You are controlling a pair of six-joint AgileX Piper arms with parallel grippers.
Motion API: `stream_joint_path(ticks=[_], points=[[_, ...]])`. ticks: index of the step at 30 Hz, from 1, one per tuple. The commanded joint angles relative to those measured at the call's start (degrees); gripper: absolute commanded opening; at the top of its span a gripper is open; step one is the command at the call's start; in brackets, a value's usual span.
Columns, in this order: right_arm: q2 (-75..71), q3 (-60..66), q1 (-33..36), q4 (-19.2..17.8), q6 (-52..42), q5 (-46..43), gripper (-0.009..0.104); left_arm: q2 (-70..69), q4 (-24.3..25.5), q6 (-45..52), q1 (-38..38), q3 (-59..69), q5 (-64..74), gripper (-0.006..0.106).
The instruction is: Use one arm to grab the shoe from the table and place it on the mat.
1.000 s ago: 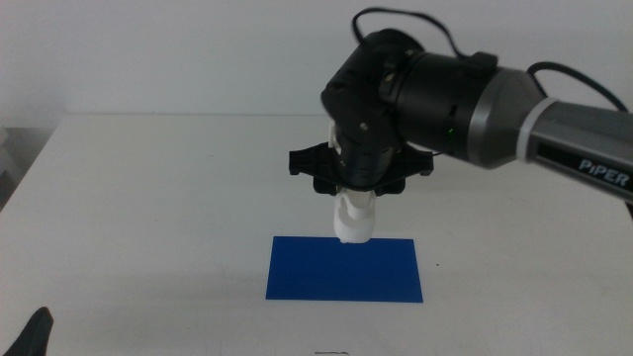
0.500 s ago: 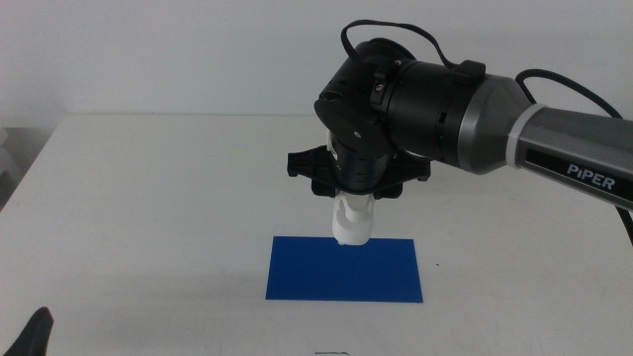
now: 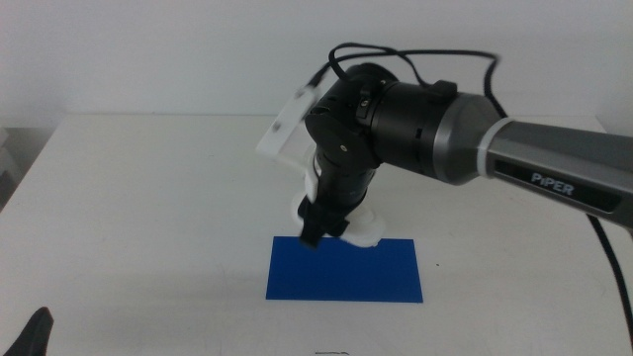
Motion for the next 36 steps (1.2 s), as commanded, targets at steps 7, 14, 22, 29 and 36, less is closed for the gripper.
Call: stream_joint_path(ticks=[7, 14, 22, 29, 36], points=[[-1.58, -1.31, -2.62, 14.18, -30.19, -1.92, -0.001, -1.06, -0.49, -0.84, -0.26, -0.19, -4.74, 0.094], [-1.58, -1.31, -6.38, 20.24, -31.43, -1.05, -0.001, -1.06, -0.49, -0.84, -0.26, -0.19, -4.74, 0.094], [-1.87, 1.23, -7.37, 20.61, -31.17, -1.19, -0.001, -1.06, -0.49, -0.84, -0.26, -0.19, -4.74, 0.094], [-3.11, 7.46, -8.48, 24.92, -41.1, -8.66, -0.001, -1.06, -0.49, -0.84, -0.26, -0.19, -4.74, 0.094], [-3.0, 8.67, -9.84, 26.34, -43.66, -9.87, -0.001, -1.06, -0.49, -0.84, -0.26, -0.19, -4.74, 0.094]])
